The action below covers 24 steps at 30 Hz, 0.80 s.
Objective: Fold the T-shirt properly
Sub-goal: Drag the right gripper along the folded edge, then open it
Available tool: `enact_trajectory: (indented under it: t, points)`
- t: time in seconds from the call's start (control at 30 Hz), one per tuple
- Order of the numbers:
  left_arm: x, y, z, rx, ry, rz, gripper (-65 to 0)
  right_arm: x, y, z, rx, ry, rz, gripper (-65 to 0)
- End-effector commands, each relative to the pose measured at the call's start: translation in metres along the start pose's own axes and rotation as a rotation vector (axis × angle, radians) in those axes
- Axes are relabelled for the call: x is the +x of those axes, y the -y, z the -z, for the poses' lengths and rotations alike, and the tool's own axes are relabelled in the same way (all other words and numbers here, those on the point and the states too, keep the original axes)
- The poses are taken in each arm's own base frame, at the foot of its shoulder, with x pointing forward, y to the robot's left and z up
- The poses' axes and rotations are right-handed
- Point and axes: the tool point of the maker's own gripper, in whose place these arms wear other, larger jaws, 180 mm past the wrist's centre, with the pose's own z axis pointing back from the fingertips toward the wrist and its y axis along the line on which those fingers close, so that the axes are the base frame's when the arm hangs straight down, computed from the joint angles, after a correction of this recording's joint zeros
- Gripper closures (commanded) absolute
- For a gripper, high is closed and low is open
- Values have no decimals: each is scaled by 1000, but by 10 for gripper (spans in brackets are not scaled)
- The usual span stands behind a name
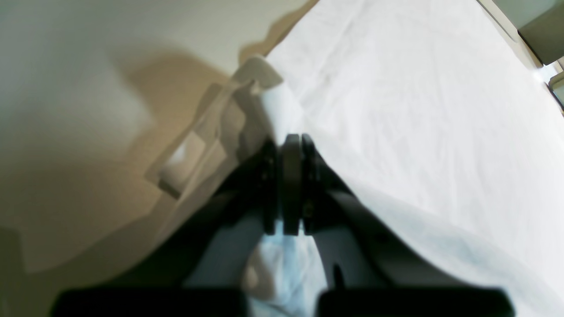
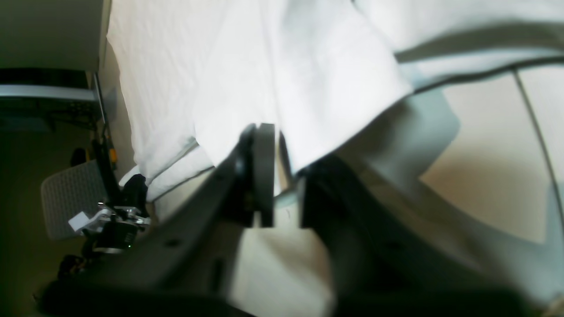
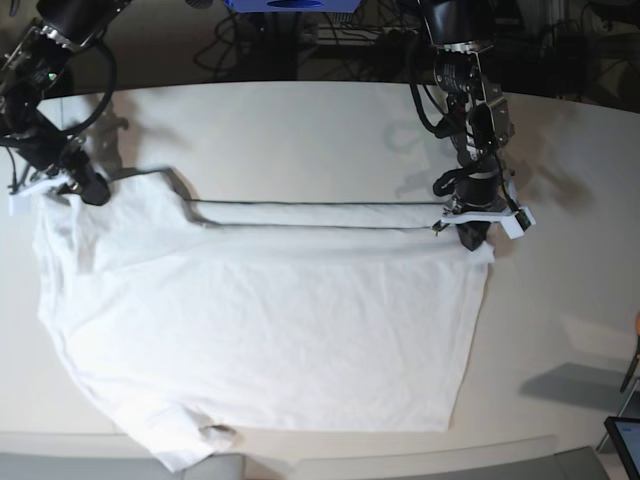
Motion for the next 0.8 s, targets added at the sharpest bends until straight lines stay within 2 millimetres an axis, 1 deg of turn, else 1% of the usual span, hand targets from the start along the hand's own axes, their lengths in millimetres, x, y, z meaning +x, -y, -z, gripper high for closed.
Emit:
enact_trajectory:
  t: [0.0,0.1,0.17,0.3,0.47,0.57,0.63,0.77]
  points:
    - [10,6,0,-17,26,3,0,15,-9,-4,26,39,-28,0]
    - [10,6,0,-17,26,3,0,17,-13,-4,48,46,-25,-4]
    - [10,6,0,-17,26,3,0,22,-23,-3,87,57,-23,-3]
    - [11,6,0,-19,29,4,0,36,-34,1,113,81,-39,-3]
    - [20,11,-2,-32,51,7,0,44,-38,14,148,78,-4,-3]
    - [20,11,-2,-32,51,7,0,51,-44,22,178,80,13,-3]
    - [20,11,-2,-32,51,7,0,55,-55,30,203,69,3,-3]
    - [16,8,-4,-26,43,9,0,64,-77,40,228,42,-74,-3]
